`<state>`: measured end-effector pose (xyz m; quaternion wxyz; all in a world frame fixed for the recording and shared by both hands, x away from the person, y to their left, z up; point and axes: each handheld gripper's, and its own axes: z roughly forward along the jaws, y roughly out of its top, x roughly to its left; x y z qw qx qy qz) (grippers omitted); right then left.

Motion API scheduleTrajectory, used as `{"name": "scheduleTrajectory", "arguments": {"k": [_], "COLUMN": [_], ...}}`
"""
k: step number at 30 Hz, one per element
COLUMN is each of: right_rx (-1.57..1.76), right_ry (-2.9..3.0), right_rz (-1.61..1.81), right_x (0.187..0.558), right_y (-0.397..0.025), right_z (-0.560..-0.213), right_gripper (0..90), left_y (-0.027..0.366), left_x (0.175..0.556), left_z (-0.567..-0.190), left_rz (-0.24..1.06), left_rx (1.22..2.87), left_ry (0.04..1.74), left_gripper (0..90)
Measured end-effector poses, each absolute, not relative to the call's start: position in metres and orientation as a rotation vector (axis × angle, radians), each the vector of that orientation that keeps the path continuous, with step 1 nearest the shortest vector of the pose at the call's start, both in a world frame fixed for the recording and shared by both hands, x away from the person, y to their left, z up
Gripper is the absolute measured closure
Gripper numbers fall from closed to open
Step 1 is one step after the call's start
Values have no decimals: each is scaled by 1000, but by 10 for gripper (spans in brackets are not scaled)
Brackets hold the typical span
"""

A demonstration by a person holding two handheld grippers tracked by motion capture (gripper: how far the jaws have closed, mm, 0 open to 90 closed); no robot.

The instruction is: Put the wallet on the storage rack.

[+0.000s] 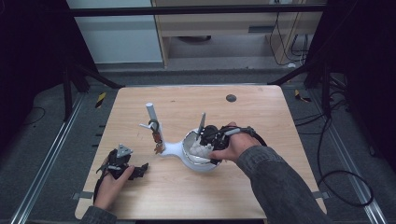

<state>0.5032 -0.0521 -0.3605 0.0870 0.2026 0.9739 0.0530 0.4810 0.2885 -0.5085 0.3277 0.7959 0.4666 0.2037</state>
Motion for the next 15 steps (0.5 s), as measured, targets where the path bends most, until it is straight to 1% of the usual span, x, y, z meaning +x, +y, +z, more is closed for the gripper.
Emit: {"name": "scheduleTrajectory", "arguments": {"k": [15], "right_rx": [603], "right_ry": [2897], "right_rz": [128], "right_x": [509], "right_y": [-45], "right_z": [-359], "right_gripper": [314], "left_y": [289], "left_x": [481], "left_z": [-509], "left_rz": [534], "left_rx": [2084], "left_ry": [1222], "left_gripper": [0]}}
